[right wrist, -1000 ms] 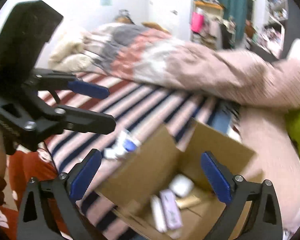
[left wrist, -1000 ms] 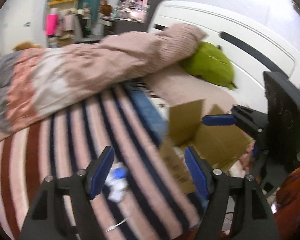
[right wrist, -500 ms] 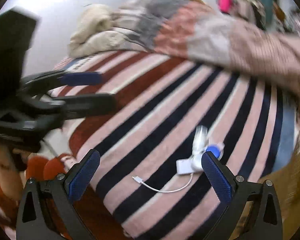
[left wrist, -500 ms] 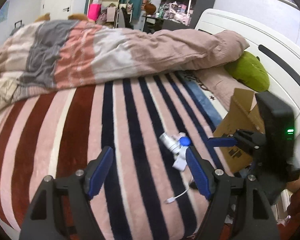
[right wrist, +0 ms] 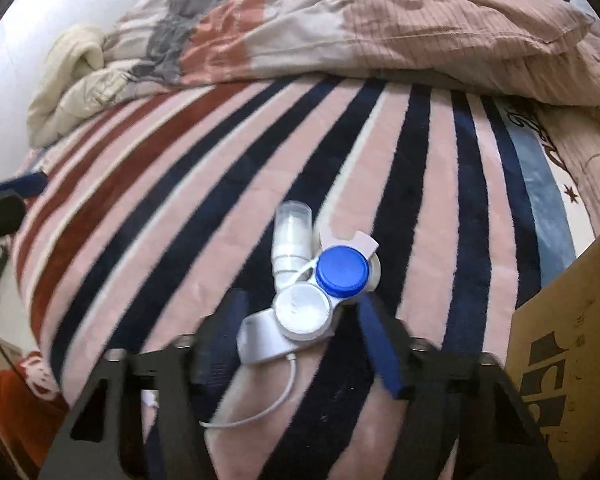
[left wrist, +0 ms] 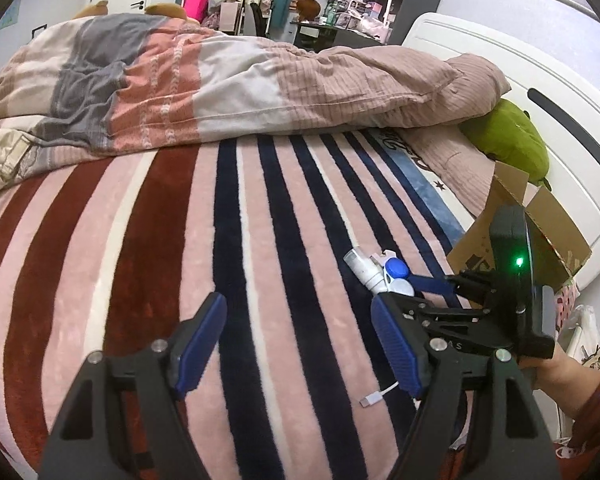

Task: Organize rigid objects
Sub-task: 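Grasp the blue-capped contact lens case with the right gripper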

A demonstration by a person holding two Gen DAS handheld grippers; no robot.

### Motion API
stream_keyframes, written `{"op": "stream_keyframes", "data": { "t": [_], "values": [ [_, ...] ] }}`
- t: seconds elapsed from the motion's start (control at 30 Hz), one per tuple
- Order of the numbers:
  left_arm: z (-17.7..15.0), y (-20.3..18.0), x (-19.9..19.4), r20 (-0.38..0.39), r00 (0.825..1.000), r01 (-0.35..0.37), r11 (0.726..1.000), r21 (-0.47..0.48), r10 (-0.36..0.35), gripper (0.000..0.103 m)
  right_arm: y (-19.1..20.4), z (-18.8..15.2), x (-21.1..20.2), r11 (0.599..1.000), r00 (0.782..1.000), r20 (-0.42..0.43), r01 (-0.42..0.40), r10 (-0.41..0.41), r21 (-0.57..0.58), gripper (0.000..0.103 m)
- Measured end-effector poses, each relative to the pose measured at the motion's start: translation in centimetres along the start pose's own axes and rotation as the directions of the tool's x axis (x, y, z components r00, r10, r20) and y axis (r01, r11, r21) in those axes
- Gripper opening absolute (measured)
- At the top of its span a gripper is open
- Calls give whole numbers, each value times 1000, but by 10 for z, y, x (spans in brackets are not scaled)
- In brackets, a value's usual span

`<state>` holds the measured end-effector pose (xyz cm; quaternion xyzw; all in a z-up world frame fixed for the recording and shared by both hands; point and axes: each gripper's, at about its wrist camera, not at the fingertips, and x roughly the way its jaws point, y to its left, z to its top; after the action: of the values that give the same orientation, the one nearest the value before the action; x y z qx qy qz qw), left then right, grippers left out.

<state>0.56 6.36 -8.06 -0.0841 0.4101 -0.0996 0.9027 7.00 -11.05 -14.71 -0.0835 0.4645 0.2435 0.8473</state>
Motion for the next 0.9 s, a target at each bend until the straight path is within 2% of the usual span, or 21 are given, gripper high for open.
{"op": "stream_keyframes", "data": {
  "t": [0.07,0.23,0.37,0.47,0.53,0.57,0.63,0.67,0.7,0.73,0.77,0.83,0.9],
  "values": [
    [-1,-1,-1,0,1000,-2,1000,-1,2,72,0,-2,4,1000,1000,-12,11,-12,-10,27],
    [-1,-5,-5,1,1000,-15,1000,14,15,72,-3,-2,-8,999,1000,29,-8,9,-32,27],
    [1,-7,-8,2,1000,-16,1000,12,16,72,14,-6,-25,982,988,56,-139,147,-127,26],
    [-1,-7,-7,-2,1000,-29,999,13,29,72,35,-9,-21,942,957,0,-285,290,-179,26],
    [-3,-6,-7,-6,999,-34,999,13,34,72,47,-11,-13,922,943,-29,-331,332,-202,27],
    [-4,-4,-7,-9,999,-40,999,10,40,72,54,-12,-8,923,950,-43,-312,310,-226,27],
    [-5,0,-6,-14,999,-43,999,-1,43,72,62,-14,0,937,971,-55,-241,234,-253,35],
    [-6,1,-5,-16,999,-41,999,-7,41,72,64,-16,3,944,979,-47,-202,196,-262,44],
    [-7,2,-5,-17,999,-40,999,-12,40,72,64,-17,4,944,978,-44,-206,202,-258,50],
    [-7,4,-5,-19,999,-40,999,-18,40,72,65,-18,6,943,975,-51,-222,216,-250,50],
    [-8,4,-4,-21,999,-42,999,-21,41,72,66,-19,11,943,972,-64,-237,228,-232,50],
    [-10,4,-4,-25,999,-47,999,-19,46,72,67,-21,15,953,978,-54,-207,200,-219,49],
    [-11,4,-4,-29,998,-52,999,-16,51,72,70,-24,17,963,988,-36,-156,152,-220,26]
  ]
}}
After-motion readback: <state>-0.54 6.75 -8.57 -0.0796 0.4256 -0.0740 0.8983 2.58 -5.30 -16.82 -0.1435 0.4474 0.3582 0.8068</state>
